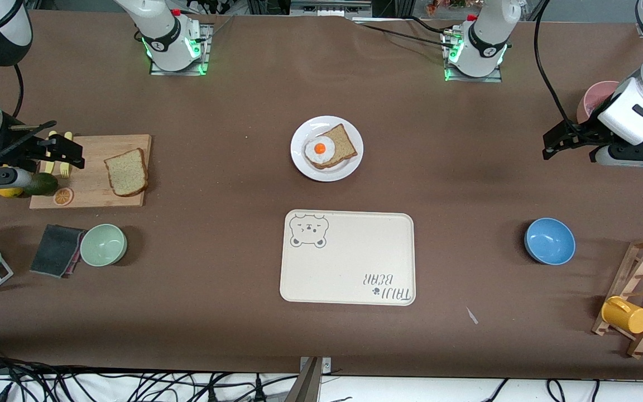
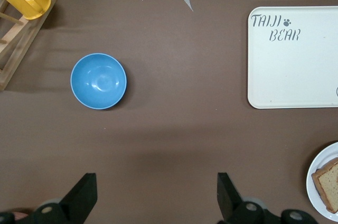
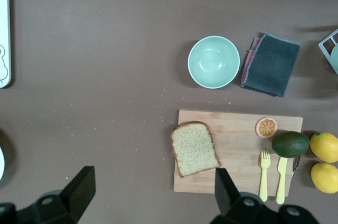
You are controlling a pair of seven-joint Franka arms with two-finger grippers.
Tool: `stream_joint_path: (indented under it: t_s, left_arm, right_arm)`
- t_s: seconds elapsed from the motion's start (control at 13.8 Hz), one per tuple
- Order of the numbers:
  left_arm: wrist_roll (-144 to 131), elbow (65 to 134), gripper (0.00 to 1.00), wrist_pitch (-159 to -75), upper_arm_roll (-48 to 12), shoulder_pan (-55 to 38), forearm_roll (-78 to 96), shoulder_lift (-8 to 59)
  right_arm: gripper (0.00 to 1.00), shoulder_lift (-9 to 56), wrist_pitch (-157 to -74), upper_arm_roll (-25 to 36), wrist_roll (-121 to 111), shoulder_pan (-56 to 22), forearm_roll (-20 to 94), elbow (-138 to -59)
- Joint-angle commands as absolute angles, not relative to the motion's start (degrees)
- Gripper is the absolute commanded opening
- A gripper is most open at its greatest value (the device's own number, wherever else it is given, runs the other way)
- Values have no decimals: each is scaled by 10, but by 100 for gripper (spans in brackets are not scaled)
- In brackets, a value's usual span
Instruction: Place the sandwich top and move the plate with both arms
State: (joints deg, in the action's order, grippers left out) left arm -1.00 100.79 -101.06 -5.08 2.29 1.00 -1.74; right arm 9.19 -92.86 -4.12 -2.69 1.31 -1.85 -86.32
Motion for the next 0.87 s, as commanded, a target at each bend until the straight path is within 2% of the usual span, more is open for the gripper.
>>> stream_joint_path:
  t_s: [0.0,0.8]
  left_arm:
    - [-11,1018,100,-1018,-51,24,-4,-26]
    - [-11,1019,100,-1018,-50,24,-4,-26]
  right_arm:
    - [100,90,-923,-43,-29,12,-27,-861]
    - [100,90,-923,-44,-28,11,-25,-862]
